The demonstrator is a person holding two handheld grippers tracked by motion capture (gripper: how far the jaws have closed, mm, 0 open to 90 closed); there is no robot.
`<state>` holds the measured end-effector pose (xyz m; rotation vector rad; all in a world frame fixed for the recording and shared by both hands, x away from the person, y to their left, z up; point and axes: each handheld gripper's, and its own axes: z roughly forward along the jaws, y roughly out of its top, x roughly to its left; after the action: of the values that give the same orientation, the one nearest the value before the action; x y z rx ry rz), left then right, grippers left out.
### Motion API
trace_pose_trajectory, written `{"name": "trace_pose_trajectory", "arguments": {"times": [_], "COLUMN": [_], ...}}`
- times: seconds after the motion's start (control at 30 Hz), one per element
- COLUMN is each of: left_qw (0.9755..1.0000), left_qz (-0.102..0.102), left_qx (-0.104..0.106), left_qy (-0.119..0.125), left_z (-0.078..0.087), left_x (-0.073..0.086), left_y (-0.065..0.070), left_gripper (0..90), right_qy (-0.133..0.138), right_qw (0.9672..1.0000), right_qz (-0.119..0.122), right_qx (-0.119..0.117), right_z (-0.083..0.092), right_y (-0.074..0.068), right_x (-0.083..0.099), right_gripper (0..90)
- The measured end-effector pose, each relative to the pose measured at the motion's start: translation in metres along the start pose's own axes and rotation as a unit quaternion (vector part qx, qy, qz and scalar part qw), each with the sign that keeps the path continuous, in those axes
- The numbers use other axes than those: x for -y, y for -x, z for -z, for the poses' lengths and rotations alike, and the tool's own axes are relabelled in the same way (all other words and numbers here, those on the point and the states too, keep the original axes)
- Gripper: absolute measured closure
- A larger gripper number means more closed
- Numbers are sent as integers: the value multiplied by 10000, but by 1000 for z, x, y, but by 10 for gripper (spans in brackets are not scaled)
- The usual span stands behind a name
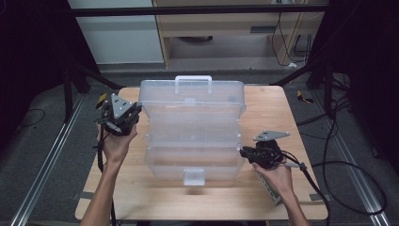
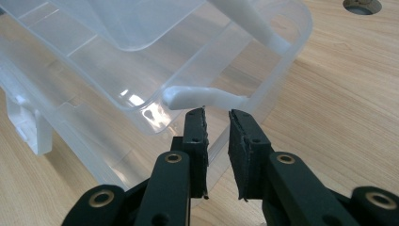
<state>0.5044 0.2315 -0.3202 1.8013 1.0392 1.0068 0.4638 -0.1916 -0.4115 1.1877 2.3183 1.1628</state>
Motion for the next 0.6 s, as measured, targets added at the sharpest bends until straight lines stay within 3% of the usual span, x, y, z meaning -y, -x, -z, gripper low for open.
{"name": "trace_pose_trajectory", "arguments": {"times": [0.6], "left_qw": [9999], "left_qz": [91], "left_qx": [8], "left_qy": [48], "left_z": [-9], "left_x": [-7], "left_y": [-5], "left_gripper": [846], "right_qy": [29], "right_qw": [10000], "right_qz": [-24], "right_qx": [-16], "right_z": [0], "right_y": [0], "right_x": [1], "right_gripper": [769]}}
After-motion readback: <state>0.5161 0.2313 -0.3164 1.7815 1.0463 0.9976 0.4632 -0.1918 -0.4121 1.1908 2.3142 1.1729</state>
